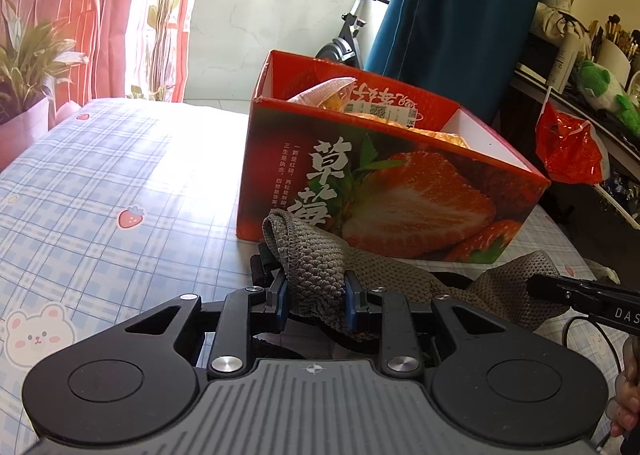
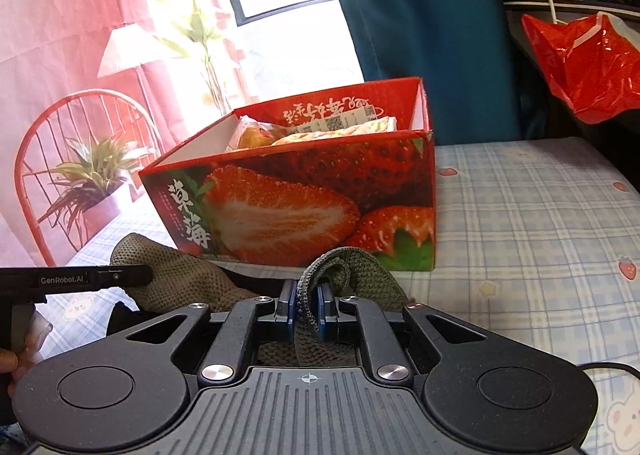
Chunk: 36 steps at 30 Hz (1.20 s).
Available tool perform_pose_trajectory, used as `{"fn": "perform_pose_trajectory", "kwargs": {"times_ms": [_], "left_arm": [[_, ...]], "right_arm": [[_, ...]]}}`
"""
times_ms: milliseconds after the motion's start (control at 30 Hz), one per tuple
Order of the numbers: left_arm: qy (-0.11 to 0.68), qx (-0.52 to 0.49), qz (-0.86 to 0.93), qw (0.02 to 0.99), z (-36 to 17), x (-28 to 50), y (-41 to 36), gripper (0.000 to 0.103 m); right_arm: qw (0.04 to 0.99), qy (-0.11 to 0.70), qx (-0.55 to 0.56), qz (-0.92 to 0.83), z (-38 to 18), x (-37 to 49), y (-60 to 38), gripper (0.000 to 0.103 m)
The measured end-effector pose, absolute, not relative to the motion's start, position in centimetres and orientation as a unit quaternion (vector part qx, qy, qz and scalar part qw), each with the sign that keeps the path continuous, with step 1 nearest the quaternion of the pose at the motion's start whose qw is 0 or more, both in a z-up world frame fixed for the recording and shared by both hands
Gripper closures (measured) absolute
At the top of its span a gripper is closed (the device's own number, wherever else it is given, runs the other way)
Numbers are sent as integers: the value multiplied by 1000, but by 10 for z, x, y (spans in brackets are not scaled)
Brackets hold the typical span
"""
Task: Organize soft objects
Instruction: 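Lift the grey knit cloth with both tools toward the box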
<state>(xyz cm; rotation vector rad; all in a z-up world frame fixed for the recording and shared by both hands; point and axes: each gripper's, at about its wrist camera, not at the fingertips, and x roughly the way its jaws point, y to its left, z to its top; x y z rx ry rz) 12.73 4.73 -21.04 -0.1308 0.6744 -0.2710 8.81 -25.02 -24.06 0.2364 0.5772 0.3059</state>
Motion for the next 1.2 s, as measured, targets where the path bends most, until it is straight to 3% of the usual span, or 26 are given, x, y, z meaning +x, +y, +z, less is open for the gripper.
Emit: {"fn": "perform_pose_trajectory", "kwargs": {"times_ms": [900,1200], "left_arm": [[294,-57,-144,943,-192,103,49,76],[322,-78,-139,933,-202,109,55,73]], "right_arm": [[951,239,136,144,-223,64,-262,97],[952,234,141,139,-222,65,-266,98]]}}
